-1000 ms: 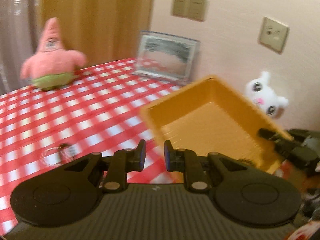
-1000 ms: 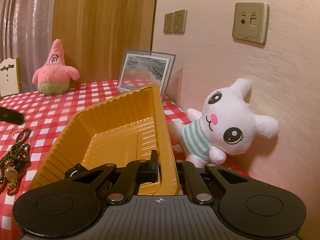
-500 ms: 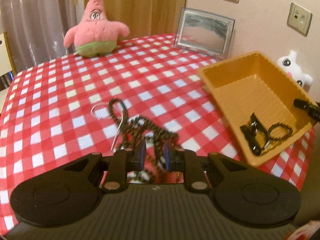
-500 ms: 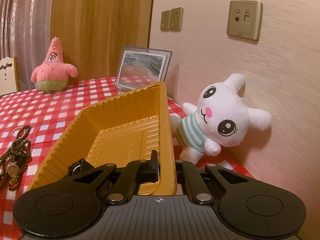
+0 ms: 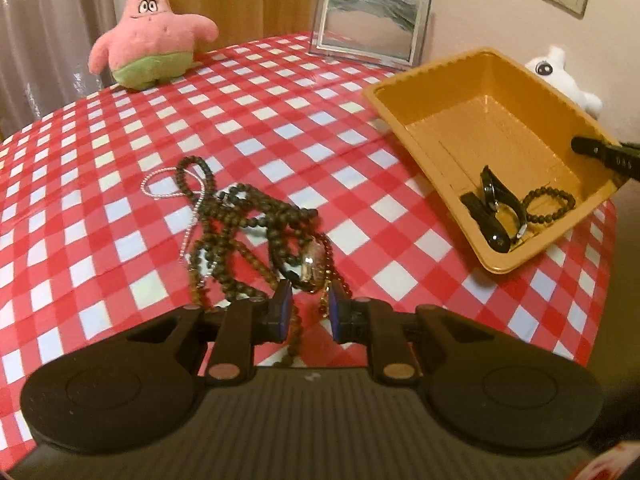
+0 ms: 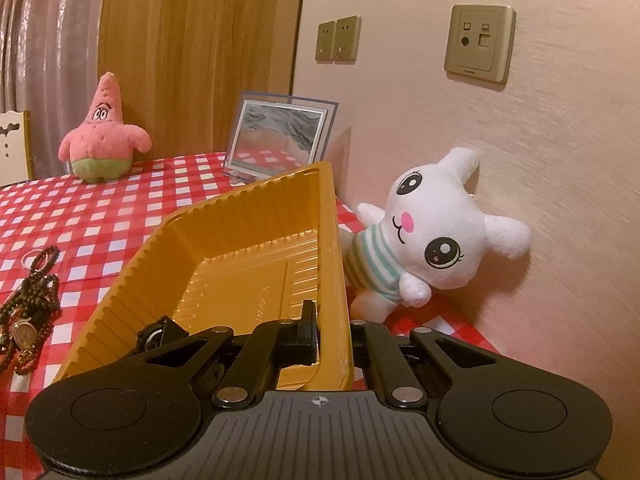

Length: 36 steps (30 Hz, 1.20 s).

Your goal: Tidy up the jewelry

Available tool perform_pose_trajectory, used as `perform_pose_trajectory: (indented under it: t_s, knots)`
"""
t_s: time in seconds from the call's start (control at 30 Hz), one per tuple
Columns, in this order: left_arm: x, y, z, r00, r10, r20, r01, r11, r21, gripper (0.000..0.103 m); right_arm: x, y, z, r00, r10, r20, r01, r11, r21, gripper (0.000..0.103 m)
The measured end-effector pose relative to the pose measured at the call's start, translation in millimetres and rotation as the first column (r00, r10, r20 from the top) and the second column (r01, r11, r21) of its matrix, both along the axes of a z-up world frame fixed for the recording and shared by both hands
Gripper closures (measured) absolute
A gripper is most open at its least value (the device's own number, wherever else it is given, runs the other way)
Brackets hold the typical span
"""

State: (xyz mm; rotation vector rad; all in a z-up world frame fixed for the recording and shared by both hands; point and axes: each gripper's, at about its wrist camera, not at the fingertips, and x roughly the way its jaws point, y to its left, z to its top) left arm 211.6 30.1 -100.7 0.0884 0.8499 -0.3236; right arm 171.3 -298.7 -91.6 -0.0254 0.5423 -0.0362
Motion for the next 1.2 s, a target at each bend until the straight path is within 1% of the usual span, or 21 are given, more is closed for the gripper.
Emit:
perform_pose_trajectory:
  t_s: [0.1,0.27,0.4,0.47,0.57,0.67,0.93,0.97,1.0,1.03,1.1,1.2]
  knots:
    - [5,-4,-4,1.000,-0.009,-0.002,0.009,1.000,0.003,0.087,0,0,0,1.000,0.000,0.000,0.000,1.000,0.001,0.099]
    - [10,-14,-15,0.998,-0.058,-0.031,0.059,0.998,0.026,0.086,0,-1,0,1.000,0.001,0.001,-0.001,1.000,-0.001,0.099]
    - [16,-16,-25,0.997,-0.041,-0.058,0.042,0.999,0.017,0.087,0,-1,0,1.000,-0.001,0.000,0.001,1.000,0.002,0.099]
    - [18,-18,-28,0.998,-0.033,-0.054,0.035,0.999,0.024,0.087,0,-1,1,1.000,0.000,0.000,0.000,1.000,0.001,0.099]
    - [23,-22,-32,0.997,-0.041,-0.068,0.043,0.999,0.025,0.087,0,-1,1,1.000,0.000,0.000,0.000,1.000,0.002,0.099]
    - [25,-26,-36,0.997,-0.039,-0.071,0.042,0.998,0.040,0.091,1,-2,1,1.000,0.001,0.000,-0.001,1.000,0.001,0.099]
    - [26,-28,-37,0.997,-0.033,-0.064,0.036,0.999,0.041,0.093,1,-3,1,1.000,0.000,0.001,0.000,1.000,0.002,0.099]
    - [25,-28,-37,0.997,-0.036,-0.063,0.039,0.999,0.038,0.095,1,-2,1,1.000,0.000,0.000,0.000,1.000,0.002,0.099]
    - [23,-29,-35,0.998,-0.039,-0.055,0.041,0.999,0.034,0.098,0,-2,1,1.000,0.001,0.000,-0.001,1.000,0.002,0.099]
    - [22,-29,-32,0.998,-0.046,-0.051,0.048,0.998,0.028,0.098,0,-2,1,1.000,0.001,0.001,-0.001,1.000,0.001,0.099]
    - [20,-30,-28,0.997,-0.055,-0.053,0.056,0.998,0.014,0.098,1,-2,1,1.000,0.001,0.000,-0.001,1.000,0.002,0.099]
    - [16,-33,-22,0.997,-0.065,-0.043,0.066,0.998,0.017,0.098,1,-3,1,1.000,0.001,0.001,-0.001,1.000,0.003,0.099]
